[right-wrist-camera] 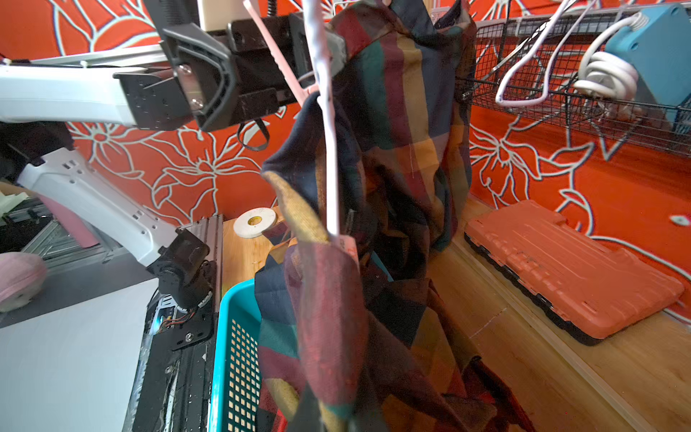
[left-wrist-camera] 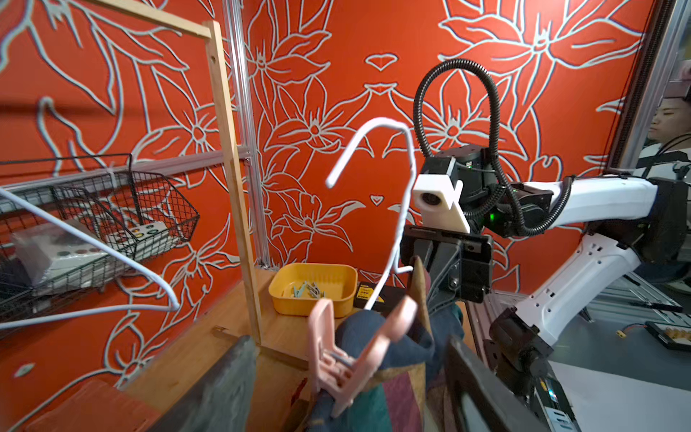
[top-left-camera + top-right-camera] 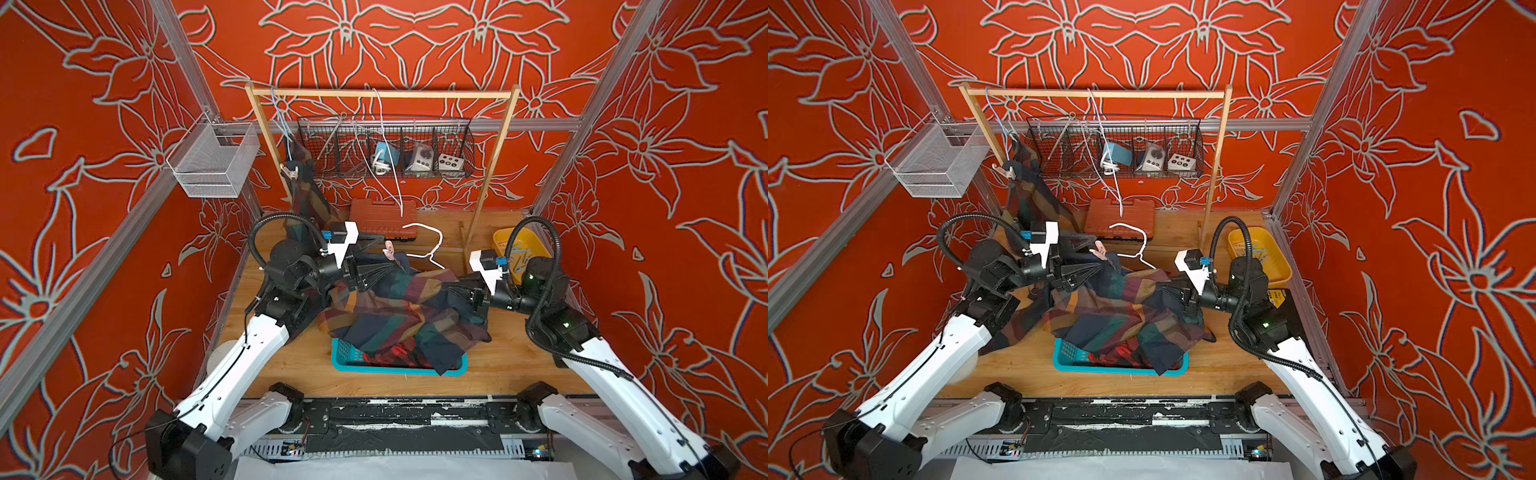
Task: Remove the clothespins securing long-sleeve shirts to the hanger
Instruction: Remove the clamp from the hanger.
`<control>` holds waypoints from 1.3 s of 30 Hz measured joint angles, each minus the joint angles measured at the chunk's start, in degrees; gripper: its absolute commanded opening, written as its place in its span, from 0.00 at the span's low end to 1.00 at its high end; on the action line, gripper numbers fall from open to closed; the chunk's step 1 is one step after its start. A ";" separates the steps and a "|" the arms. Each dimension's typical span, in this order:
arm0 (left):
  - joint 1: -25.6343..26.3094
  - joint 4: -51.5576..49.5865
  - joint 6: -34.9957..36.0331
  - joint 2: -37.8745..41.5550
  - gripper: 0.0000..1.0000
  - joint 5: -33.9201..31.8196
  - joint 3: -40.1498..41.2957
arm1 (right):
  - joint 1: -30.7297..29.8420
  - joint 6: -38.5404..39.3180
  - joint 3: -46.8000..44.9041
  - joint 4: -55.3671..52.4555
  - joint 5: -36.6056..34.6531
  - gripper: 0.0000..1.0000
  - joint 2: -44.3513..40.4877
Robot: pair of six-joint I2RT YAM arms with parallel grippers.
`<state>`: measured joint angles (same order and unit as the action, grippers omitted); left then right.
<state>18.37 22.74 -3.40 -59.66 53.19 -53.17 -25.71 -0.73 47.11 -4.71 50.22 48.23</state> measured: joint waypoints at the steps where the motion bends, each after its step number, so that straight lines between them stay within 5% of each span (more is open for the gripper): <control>1: 0.00 -0.09 0.20 -0.48 0.75 0.35 -0.22 | 0.00 0.02 -0.07 0.00 0.33 0.00 0.00; 19: -0.04 -1.11 1.92 -1.44 0.65 4.92 -1.95 | 0.13 0.90 -0.17 0.90 5.90 0.00 1.36; 31: -0.04 -3.98 3.58 -1.66 0.45 7.54 -2.69 | 0.20 2.16 -0.15 1.14 6.93 0.00 4.02; 39: -0.04 -6.78 5.27 -1.75 0.21 8.04 -3.76 | 0.20 2.99 -0.15 0.98 6.86 0.00 4.15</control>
<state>18.33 15.97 1.87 -61.41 61.23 -56.93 -25.52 2.26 46.96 -3.73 57.08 52.38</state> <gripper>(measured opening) 0.275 0.065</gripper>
